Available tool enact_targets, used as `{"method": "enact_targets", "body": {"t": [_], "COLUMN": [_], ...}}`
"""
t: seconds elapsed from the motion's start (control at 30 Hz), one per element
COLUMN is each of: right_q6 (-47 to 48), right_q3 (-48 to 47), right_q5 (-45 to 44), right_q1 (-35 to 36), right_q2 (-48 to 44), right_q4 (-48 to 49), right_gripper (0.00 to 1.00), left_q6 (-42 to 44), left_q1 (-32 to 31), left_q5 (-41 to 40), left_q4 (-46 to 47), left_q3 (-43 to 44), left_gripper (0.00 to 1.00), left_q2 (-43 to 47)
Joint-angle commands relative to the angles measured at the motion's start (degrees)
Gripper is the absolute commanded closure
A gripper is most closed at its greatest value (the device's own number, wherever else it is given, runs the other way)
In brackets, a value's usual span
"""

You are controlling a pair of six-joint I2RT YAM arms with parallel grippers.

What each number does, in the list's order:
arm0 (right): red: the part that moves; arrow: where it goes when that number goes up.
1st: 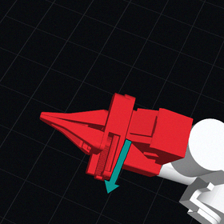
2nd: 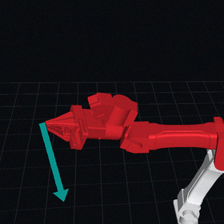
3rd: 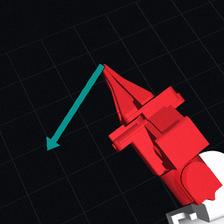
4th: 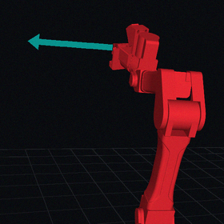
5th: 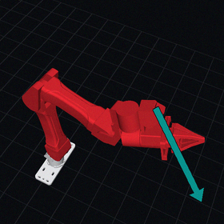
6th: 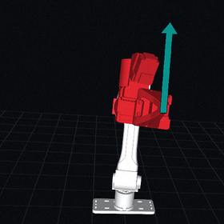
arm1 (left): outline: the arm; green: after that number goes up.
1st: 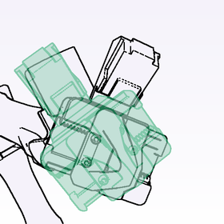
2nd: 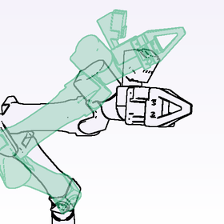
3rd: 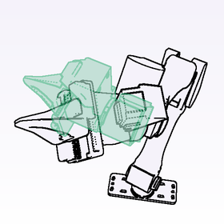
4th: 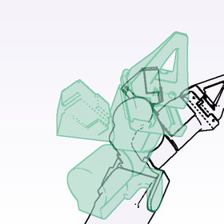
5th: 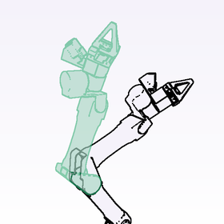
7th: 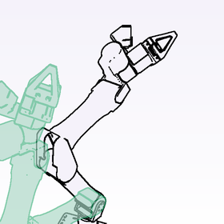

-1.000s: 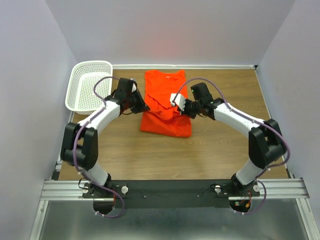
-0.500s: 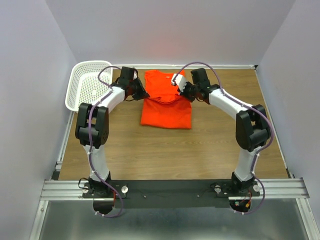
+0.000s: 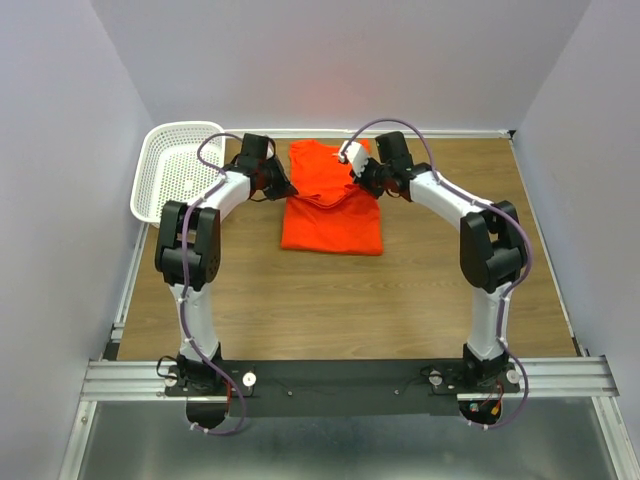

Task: Fold and stack the t-shirts
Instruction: Fold the tshirt

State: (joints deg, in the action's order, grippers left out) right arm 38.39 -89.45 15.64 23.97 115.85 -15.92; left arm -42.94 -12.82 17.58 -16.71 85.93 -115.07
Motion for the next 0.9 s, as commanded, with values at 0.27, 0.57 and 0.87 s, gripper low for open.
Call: {"method": "enact_targets", "body": {"t": [0.27,0.57,0.87], "right_q6": [-2.53,-10.42,-18.1], "right_q3": [-4.86,-6.7,-2.58], "right_q5": [-2.1,-10.51,-9.52], "right_q1": [-0.76,-1.03,-3.31], "right_q2": [4.64,7.2,-0.88], "right_q4": [1.51,6.32,9.54], "right_gripper": [0.99,0.39,0.34], "left_q6": [0.75,0.66,3.56], "left_q1": [1.04,2.36,5.7], "left_q5": [-1.76,0.43,-4.14], "left_q4": [-0.6,0.53,7.47], "left_q3": [5.21,6.88,-2.4], "left_gripper": [1.0,0.42,0.3], "left_q2": [-3.76,-4.65,9.65]}}
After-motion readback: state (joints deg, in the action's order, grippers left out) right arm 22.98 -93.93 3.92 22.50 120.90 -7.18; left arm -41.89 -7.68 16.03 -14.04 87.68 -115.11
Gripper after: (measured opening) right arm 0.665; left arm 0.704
